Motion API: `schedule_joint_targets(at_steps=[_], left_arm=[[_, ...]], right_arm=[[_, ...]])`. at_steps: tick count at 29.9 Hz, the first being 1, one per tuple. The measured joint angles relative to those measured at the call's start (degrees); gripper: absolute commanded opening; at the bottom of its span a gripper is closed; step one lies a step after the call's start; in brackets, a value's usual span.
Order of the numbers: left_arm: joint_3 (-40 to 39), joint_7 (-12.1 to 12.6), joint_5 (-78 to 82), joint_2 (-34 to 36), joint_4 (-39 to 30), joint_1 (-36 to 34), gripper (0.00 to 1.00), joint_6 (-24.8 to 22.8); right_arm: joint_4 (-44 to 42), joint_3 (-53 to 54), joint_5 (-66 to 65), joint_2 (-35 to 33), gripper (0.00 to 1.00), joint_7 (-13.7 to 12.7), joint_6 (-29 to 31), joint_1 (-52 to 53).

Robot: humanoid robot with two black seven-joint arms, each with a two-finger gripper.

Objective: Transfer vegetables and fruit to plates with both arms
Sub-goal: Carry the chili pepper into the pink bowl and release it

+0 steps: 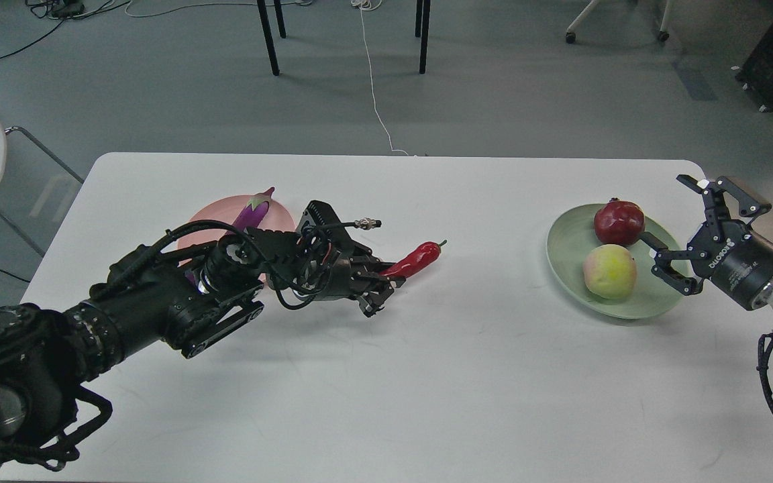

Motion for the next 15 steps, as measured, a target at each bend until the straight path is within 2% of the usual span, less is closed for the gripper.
schedule_joint_targets(at_steps=[6, 10, 15], left_arm=[[0.2, -0.1, -0.8, 11.5, -8.0, -0.1, 0.14, 0.2], [0.5, 0.0, -0.9, 16.5, -8.9, 0.5, 0.14, 0.2], [0.6, 0.0, -0.9, 18.9, -8.2, 1.2, 0.16, 0.2]], right_arm=[[0.2, 0.0, 0.0, 0.0, 0.99, 0.0, 0.0, 0.0], [0.4, 0.0, 0.0, 0.1, 0.99, 0.0, 0.0, 0.0], [0.4, 0.0, 0.0, 0.2, 0.99, 0.0, 0.0, -0.1]])
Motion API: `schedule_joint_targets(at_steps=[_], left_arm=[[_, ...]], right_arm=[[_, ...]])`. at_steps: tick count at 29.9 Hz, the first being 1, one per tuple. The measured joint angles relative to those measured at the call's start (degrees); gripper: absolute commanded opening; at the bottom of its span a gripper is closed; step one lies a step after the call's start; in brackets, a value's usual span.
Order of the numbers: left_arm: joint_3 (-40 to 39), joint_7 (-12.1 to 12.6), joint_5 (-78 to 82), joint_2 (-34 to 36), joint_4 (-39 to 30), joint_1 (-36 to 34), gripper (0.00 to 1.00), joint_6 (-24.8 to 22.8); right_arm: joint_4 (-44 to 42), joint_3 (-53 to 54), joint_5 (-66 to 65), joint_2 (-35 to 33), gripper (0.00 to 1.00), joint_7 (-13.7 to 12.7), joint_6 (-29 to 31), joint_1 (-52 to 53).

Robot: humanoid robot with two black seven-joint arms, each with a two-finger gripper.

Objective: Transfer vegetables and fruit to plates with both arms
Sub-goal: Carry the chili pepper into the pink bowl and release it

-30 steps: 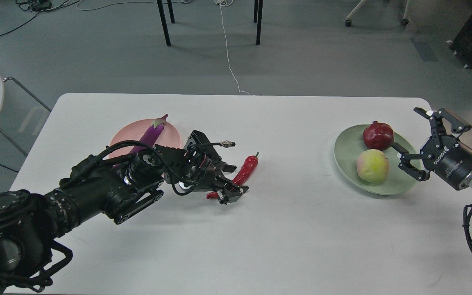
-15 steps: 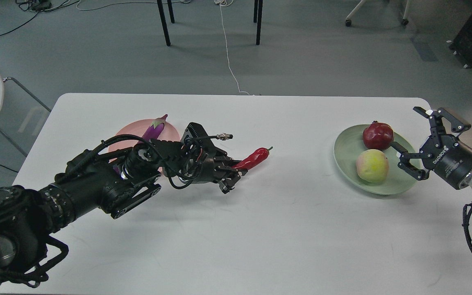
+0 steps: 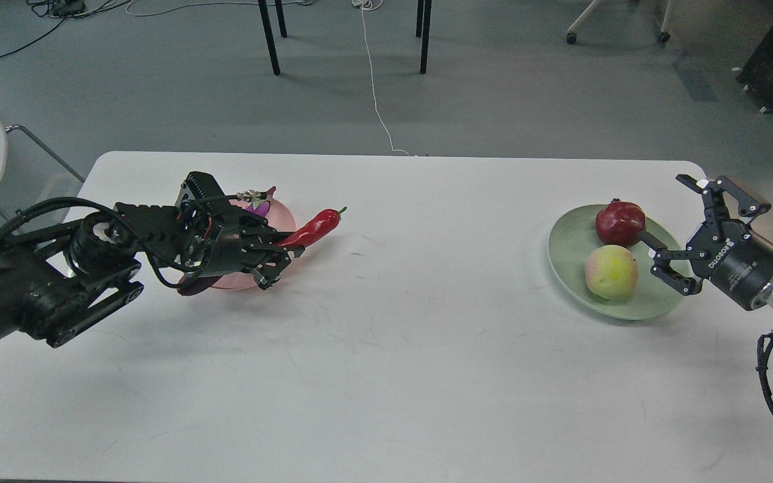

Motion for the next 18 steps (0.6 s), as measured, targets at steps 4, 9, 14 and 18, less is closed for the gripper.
schedule_joint_targets(at_steps=[4, 9, 14, 18], left_arm=[[0.0, 0.1, 0.4, 0.2, 1.3, 0.8, 0.21, 0.0], [0.0, 0.2, 0.9, 0.1, 2.5, 0.9, 0.23, 0.0], [0.0, 0.2, 0.9, 0.1, 3.1, 1.0, 0.37, 0.0], [0.0, 0.2, 0.9, 0.1, 3.2, 1.0, 0.75, 0.0]], right_arm=[[0.1, 0.0, 0.0, 0.0, 0.99, 0.0, 0.0, 0.0], [0.4, 0.0, 0.0, 0.0, 0.99, 0.0, 0.0, 0.0], [0.5, 0.0, 0.0, 0.0, 0.99, 0.0, 0.0, 0.0], [0.5, 0.0, 0.0, -0.1, 0.99, 0.0, 0.0, 0.0]])
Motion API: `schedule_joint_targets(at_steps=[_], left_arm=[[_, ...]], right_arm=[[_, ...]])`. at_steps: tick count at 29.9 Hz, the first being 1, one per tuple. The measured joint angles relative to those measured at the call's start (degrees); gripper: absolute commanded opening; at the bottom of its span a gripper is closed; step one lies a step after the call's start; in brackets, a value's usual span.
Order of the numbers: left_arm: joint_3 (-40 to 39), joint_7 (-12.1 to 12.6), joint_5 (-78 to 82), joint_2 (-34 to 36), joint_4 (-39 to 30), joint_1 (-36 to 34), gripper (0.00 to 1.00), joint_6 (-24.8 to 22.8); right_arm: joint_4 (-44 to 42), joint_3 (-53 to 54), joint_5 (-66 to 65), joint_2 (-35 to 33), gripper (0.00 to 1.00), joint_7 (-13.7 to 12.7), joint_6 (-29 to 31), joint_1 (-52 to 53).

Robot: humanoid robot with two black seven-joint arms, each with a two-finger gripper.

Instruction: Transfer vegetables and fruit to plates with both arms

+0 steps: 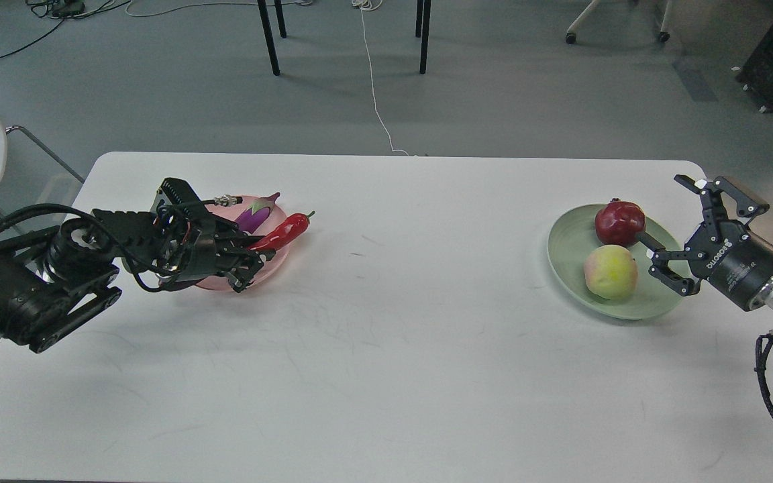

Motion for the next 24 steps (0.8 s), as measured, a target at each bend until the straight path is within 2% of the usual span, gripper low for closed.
schedule_joint_targets(at_steps=[1, 13, 19, 24], left_arm=[[0.0, 0.0, 0.0, 0.0, 0.0, 0.0, 0.79, 0.0], [-0.1, -0.1, 0.0, -0.1, -0.2, -0.3, 0.83, 0.0], [-1.2, -0.2, -0.9, -0.3, -3.8, -1.9, 0.98, 0.0], [-3.8, -0.1, -18.8, -1.6, -9.4, -3.9, 0.98, 0.2]], right_arm=[[0.0, 0.0, 0.0, 0.0, 0.99, 0.0, 0.0, 0.0], [0.3, 0.2, 0.0, -0.1, 0.99, 0.0, 0.0, 0.0], [0.4, 0.3, 0.0, -0.1, 0.99, 0.0, 0.0, 0.0], [0.2, 1.3, 0.0, 0.1, 0.99, 0.0, 0.0, 0.0]])
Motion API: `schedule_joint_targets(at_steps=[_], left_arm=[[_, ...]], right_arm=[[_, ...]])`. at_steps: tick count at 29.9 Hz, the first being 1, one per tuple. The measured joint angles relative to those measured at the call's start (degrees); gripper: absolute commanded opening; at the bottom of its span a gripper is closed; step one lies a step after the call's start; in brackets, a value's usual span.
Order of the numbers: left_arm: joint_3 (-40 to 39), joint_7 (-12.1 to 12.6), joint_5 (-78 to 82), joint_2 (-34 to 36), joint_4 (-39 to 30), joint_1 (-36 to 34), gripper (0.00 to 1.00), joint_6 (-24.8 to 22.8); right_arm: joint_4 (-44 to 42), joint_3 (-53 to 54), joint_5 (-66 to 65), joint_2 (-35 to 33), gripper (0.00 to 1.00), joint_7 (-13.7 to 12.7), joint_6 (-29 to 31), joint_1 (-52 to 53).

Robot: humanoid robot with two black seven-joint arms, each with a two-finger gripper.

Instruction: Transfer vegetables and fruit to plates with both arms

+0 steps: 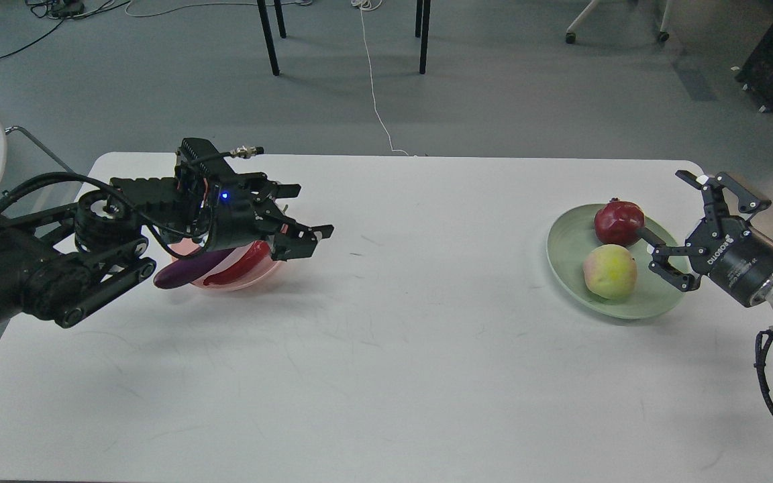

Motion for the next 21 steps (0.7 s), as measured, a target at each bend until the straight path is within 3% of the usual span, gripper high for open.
schedule_joint_targets(at_steps=[3, 9, 12, 17, 21], left_arm=[[-1.5, 0.2, -17.9, -2.3, -1.7, 0.3, 0.98, 1.6], [-4.3, 0.0, -53.4, -7.3, -2.3, 4.9, 0.98, 10.1], [-9.0, 0.0, -64.1, -8.5, -2.5, 7.4, 0.98, 11.1], [-19.0, -0.1, -70.3, -9.9, -2.7, 13.9, 0.98, 5.3], [-30.3, 0.7, -70.9, -12.4, -2.7, 22.0, 0.98, -7.0]], right_arm=[[-0.2, 1.4, 0.0, 0.5, 0.99, 0.0, 0.0, 0.0], [-0.4, 3.6, 0.0, 1.8, 0.99, 0.0, 0.0, 0.0], [-0.6, 3.6, 0.0, 3.1, 0.99, 0.0, 0.0, 0.1], [-2.0, 3.4, -0.1, 5.4, 0.99, 0.0, 0.0, 0.8], [-2.8, 3.7, -0.1, 9.7, 0.99, 0.0, -0.6, 1.3]])
